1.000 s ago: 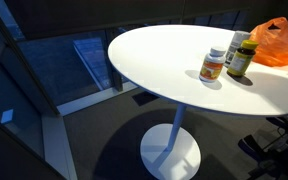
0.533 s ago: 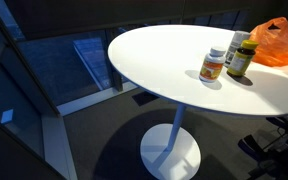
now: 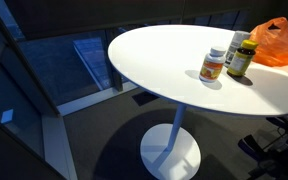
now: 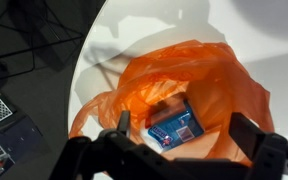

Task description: Remove the blue bottle from the plastic bag and place it on the table

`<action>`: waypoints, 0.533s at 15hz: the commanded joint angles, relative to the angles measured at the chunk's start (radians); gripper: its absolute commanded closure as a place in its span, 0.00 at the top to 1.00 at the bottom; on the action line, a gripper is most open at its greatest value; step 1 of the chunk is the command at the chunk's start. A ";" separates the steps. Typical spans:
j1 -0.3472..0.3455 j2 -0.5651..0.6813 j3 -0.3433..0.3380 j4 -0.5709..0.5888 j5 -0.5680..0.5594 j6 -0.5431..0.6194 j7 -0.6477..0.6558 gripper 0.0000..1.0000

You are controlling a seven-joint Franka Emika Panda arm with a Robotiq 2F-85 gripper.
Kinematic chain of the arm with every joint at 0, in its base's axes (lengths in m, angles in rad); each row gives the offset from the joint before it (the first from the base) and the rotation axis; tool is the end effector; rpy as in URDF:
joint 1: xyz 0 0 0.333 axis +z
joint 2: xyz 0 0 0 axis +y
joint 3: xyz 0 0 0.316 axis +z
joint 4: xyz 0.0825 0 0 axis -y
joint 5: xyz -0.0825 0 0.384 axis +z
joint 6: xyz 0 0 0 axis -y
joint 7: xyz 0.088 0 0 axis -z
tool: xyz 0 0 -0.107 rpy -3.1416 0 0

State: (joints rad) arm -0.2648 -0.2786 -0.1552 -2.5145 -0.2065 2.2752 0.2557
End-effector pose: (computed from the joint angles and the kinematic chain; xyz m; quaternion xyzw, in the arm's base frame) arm 0.3982 -0.1828 0.3827 0.9620 -0.2660 0.0147 0.0599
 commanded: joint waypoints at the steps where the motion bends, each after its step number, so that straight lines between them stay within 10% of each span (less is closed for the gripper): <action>1: -0.021 0.046 0.004 0.015 -0.031 0.033 0.057 1.00; 8: -0.035 0.168 0.004 0.047 -0.067 0.197 0.220 1.00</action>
State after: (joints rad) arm -0.2872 -0.1703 -0.1556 -2.5079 -0.2364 2.4343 0.3945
